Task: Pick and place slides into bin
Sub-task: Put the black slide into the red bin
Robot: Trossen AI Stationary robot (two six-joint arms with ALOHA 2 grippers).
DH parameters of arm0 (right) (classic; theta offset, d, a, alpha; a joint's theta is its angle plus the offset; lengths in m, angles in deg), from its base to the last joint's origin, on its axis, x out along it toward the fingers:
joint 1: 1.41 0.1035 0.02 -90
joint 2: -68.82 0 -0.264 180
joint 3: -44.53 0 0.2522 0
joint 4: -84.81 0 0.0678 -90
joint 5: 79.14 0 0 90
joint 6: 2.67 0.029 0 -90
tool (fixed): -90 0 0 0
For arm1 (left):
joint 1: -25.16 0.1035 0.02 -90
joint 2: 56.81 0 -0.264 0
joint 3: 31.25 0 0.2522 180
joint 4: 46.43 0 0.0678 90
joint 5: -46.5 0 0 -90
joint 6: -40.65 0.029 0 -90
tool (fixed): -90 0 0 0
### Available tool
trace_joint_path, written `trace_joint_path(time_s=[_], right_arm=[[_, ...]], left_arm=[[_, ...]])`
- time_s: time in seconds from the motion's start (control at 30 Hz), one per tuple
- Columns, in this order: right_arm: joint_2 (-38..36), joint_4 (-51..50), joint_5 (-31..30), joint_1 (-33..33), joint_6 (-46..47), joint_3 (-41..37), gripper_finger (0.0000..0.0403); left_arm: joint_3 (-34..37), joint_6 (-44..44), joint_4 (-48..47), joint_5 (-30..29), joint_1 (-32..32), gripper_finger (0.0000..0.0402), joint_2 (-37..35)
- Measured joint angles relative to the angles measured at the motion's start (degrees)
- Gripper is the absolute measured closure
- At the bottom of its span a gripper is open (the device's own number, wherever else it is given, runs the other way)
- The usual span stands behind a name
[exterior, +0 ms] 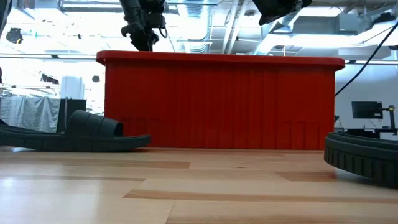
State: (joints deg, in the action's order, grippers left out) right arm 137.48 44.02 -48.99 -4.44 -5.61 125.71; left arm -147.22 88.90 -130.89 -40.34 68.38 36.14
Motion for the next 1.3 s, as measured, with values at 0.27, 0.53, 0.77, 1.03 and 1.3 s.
trace_joint_path(time_s=[0.27, 0.53, 0.77, 1.03, 1.3], right_arm=[[0.00, 0.02, 0.01, 0.00, 0.00, 0.00, 0.0278], [0.00, -0.43, 1.25, 0.02, -0.02, 0.00, 0.0278], [0.00, -0.61, 1.52, 0.00, -0.02, 0.00, 0.0278], [0.00, -1.07, 1.52, 0.00, -0.04, 0.00, 0.0278], [0.00, -1.11, 1.52, 0.00, -0.05, 0.00, 0.0278]], left_arm=[[-0.01, -1.50, 1.82, -0.26, 0.26, 0.0342, 1.47], [-0.20, -3.42, 2.31, -7.39, 0.61, 0.0342, 7.27], [0.04, -2.76, 4.10, -3.80, 1.64, 0.0342, 7.61], [0.11, -2.22, 4.89, -4.50, 1.95, 0.0342, 7.61], [0.11, -2.10, 5.05, -4.77, 2.21, 0.0342, 7.61]])
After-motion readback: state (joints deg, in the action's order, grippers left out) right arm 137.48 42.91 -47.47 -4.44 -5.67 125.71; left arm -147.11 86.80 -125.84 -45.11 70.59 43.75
